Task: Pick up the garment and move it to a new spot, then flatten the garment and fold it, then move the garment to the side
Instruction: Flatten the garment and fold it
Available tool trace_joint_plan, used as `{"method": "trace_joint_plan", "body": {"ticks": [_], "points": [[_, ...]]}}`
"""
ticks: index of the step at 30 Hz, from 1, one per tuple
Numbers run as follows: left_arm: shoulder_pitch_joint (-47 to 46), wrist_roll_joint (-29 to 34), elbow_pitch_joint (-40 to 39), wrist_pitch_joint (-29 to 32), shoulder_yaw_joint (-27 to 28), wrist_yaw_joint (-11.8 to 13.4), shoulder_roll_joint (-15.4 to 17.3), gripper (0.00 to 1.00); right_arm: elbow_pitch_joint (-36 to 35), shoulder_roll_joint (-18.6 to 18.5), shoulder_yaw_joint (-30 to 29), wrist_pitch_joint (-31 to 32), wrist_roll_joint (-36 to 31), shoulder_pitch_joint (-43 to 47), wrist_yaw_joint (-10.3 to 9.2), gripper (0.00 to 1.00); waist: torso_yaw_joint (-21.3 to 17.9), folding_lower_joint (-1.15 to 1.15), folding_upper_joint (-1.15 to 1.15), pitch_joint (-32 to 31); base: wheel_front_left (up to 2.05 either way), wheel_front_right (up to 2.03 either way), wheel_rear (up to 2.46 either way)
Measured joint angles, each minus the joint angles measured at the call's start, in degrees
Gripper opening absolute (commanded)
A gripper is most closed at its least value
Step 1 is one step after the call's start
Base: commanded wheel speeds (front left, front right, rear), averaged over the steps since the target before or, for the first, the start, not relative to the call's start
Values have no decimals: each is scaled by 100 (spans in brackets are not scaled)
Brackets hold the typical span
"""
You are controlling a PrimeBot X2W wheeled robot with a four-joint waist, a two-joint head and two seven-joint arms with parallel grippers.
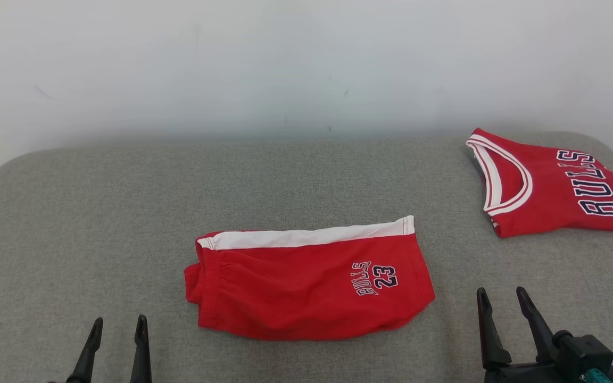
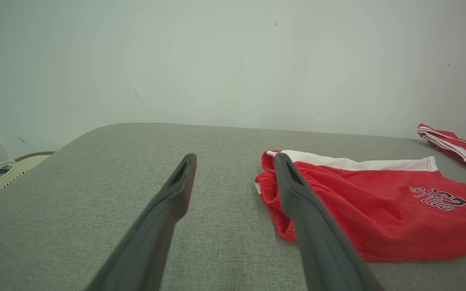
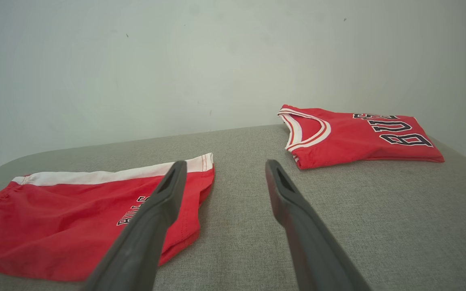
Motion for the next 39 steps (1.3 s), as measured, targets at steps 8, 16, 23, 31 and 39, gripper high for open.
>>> {"method": "trace_joint_plan", "body": {"ticks": [8, 16, 23, 31, 39], "points": [[8, 51, 32, 0, -18, 24, 8, 100, -2, 2, 75, 1, -38, -5, 0, 100, -8, 0, 0, 1, 0, 0, 0], [5, 52, 67, 0, 11, 15, 8, 100, 0, 15, 35, 11, -87, -5, 0, 100, -12, 0, 0, -12, 0, 0, 0], [4, 59, 55, 0, 27, 13, 8, 100, 1, 25, 18, 18, -88, -4, 0, 100, -22, 0, 0, -29, 0, 0, 0], [7, 59, 33, 0, 29, 5, 5, 100, 2, 25, 13, 25, -89, 1, 0, 100, -30, 0, 0, -42, 0, 0, 0], [8, 59, 32, 0, 31, -11, 4, 100, -4, 24, 8, 53, -90, 3, 0, 100, -28, 0, 0, -14, 0, 0, 0]]}}
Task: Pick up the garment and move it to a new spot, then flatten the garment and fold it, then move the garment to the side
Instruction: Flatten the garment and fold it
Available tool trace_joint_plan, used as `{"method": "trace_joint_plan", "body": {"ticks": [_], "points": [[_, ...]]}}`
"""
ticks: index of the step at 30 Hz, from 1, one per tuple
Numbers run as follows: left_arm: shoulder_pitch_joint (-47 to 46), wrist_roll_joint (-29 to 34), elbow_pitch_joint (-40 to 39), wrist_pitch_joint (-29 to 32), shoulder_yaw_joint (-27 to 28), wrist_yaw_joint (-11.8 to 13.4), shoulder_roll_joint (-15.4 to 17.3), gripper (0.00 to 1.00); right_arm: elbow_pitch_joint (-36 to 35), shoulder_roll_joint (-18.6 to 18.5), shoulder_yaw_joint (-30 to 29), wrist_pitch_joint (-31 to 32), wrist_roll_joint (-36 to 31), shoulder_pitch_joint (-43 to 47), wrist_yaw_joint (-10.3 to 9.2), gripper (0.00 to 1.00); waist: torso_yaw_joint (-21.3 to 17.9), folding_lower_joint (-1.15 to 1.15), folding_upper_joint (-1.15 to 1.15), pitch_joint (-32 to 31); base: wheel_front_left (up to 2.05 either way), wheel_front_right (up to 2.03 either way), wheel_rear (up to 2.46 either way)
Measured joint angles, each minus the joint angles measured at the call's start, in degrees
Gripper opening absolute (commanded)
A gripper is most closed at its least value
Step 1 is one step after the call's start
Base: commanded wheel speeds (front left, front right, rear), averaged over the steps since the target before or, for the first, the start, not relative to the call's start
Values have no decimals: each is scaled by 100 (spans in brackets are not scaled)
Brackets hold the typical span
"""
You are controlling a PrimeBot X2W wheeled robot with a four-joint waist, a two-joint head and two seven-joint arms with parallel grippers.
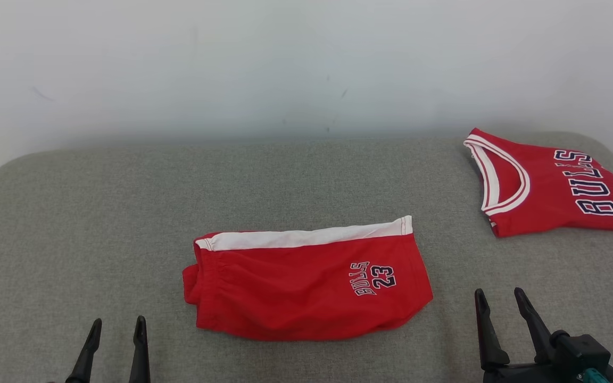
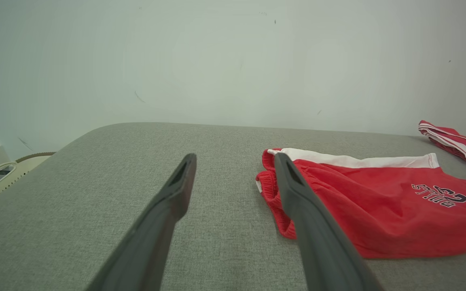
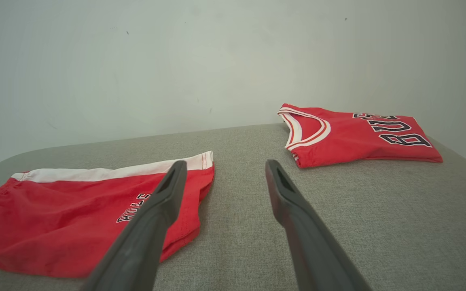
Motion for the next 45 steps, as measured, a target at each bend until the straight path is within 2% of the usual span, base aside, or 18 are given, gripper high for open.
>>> {"method": "trace_joint_plan", "body": {"ticks": [19, 24, 31, 45], "points": [[13, 16, -3, 0, -31, -15, -5, 100, 41, 15, 43, -2, 18, 7, 0, 100, 16, 0, 0, 43, 0, 0, 0], [-3, 24, 26, 0, -131, -44, -13, 100, 189, -162, 174, 78, 76, -316, 0, 100, 130, 0, 0, 63, 0, 0, 0], [-63, 7, 85, 0, -253, -74, -15, 100, 1234, -416, 333, 575, 82, -1277, 0, 100, 459, 0, 0, 165, 0, 0, 0], [-371, -113, 194, 0, -492, -67, -22, 100, 3639, -523, 465, 884, 477, -2809, 0, 100, 1051, 1, 0, 527, 0, 0, 0]]}}
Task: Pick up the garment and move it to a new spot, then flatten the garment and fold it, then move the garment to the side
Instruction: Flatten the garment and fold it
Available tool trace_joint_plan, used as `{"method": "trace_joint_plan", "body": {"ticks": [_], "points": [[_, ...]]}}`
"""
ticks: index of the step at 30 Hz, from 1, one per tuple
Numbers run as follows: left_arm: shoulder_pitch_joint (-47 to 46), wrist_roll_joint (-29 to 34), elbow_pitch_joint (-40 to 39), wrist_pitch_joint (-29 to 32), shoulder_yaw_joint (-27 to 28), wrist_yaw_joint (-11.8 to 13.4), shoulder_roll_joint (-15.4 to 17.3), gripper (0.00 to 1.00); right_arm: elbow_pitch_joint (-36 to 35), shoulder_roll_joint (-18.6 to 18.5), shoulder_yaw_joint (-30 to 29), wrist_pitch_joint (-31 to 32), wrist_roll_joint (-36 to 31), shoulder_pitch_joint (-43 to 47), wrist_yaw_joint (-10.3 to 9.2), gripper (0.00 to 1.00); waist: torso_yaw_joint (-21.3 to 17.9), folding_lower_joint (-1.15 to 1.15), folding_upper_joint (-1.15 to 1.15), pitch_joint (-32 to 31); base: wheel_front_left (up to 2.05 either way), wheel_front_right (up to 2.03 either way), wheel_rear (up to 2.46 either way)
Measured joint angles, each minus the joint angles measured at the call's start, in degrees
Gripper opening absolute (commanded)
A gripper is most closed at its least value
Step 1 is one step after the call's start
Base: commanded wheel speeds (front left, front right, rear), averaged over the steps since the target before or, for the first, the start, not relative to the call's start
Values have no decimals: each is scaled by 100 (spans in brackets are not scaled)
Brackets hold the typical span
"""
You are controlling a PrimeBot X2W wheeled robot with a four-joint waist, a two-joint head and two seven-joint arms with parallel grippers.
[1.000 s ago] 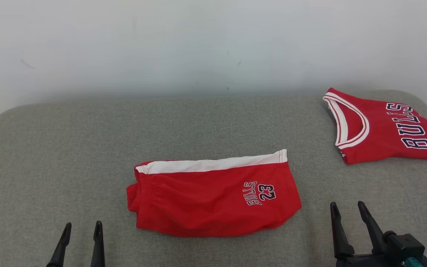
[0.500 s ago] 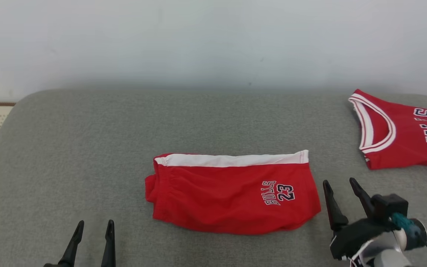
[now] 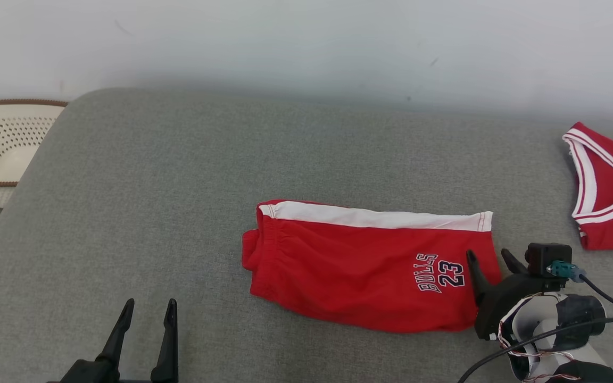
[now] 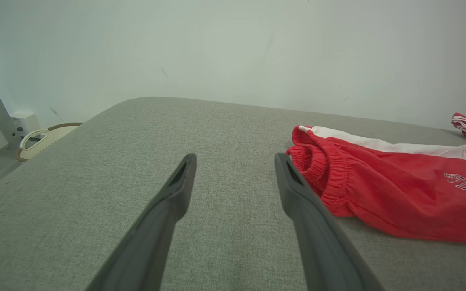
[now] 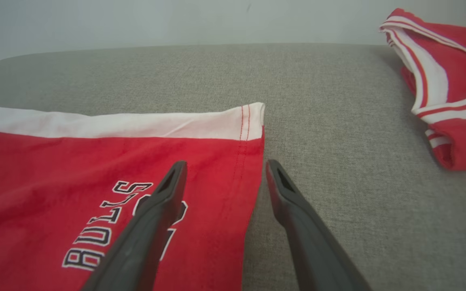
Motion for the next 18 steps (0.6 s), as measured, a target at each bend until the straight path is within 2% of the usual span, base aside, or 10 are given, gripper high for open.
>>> {"method": "trace_joint_plan", "body": {"ticks": [11, 18], "points": [[-19, -92, 5, 0, 27, 58, -2, 100, 902, 153, 92, 120, 263, -361, 0, 100, 30, 0, 0, 131, 0, 0, 0], [-25, -99, 9, 0, 15, 76, -2, 100, 977, 249, 296, 293, 650, -452, 0, 100, -50, 0, 0, 88, 0, 0, 0]]}}
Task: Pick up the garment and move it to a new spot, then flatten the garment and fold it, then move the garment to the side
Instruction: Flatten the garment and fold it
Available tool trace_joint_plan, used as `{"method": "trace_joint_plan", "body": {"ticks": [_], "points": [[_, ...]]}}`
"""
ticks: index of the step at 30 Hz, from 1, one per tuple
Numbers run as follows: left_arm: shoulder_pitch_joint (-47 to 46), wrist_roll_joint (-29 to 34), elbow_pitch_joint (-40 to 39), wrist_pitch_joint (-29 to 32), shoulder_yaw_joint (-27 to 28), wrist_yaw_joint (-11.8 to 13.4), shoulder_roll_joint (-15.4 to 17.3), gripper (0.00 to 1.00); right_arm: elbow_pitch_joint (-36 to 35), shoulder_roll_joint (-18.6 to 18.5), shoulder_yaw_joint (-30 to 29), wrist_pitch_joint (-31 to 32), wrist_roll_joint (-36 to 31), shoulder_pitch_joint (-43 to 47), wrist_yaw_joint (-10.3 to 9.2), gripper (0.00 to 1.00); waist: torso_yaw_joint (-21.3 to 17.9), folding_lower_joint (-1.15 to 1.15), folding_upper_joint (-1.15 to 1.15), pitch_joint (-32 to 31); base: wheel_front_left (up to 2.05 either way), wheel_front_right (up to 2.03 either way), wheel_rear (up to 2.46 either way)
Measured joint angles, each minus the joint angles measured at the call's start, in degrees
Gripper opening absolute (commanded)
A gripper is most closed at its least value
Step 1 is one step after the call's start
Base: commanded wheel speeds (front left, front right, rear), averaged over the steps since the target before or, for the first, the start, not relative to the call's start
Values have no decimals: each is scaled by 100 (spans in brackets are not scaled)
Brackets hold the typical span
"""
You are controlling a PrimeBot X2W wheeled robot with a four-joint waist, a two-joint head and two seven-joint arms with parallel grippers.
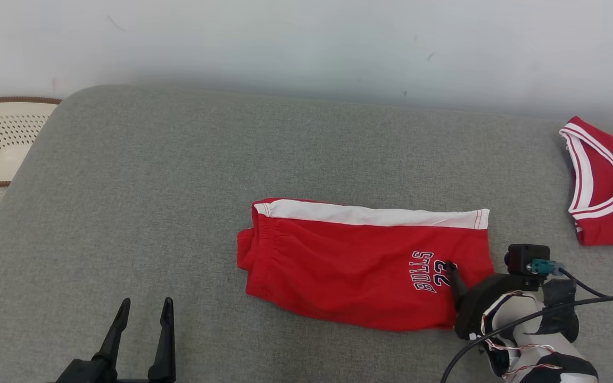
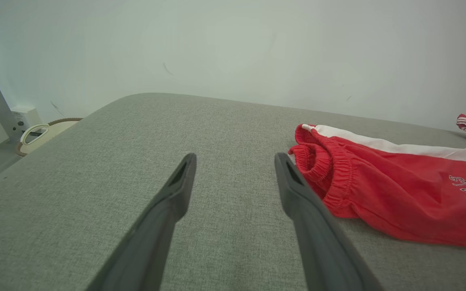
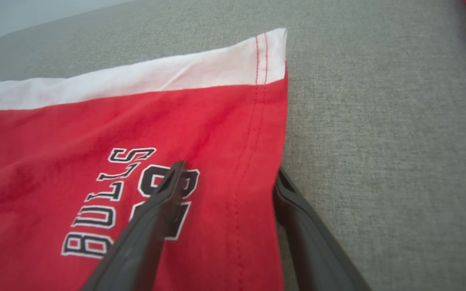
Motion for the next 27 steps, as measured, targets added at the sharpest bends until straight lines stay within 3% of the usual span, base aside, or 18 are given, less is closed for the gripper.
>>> {"method": "trace_joint_plan", "body": {"ticks": [2, 3, 7, 20, 27], "points": [[1, 0, 1, 0, 2, -8, -1, 100, -22, 42, 123, 46, 149, 1, 0, 100, -15, 0, 0, -10, 0, 0, 0], [1, -1, 8, 0, 9, -18, -1, 100, -76, 98, 258, 70, 327, 3, 0, 0, -21, 0, 0, -20, 0, 0, 0], [1, -2, 22, 0, 2, -19, -1, 100, -113, 32, 461, 8, 526, 3, 0, 0, -13, 0, 0, -38, 0, 0, 0], [104, -7, -11, 0, 31, 42, 0, 100, -438, -831, 563, -223, 916, 31, 1, 0, -62, 0, 0, -151, 0, 0, 0], [131, -7, -9, 1, -4, 34, -1, 100, -1152, -876, 767, -94, 1206, 144, 1, 0, -162, 0, 0, -187, 0, 0, 0]]}}
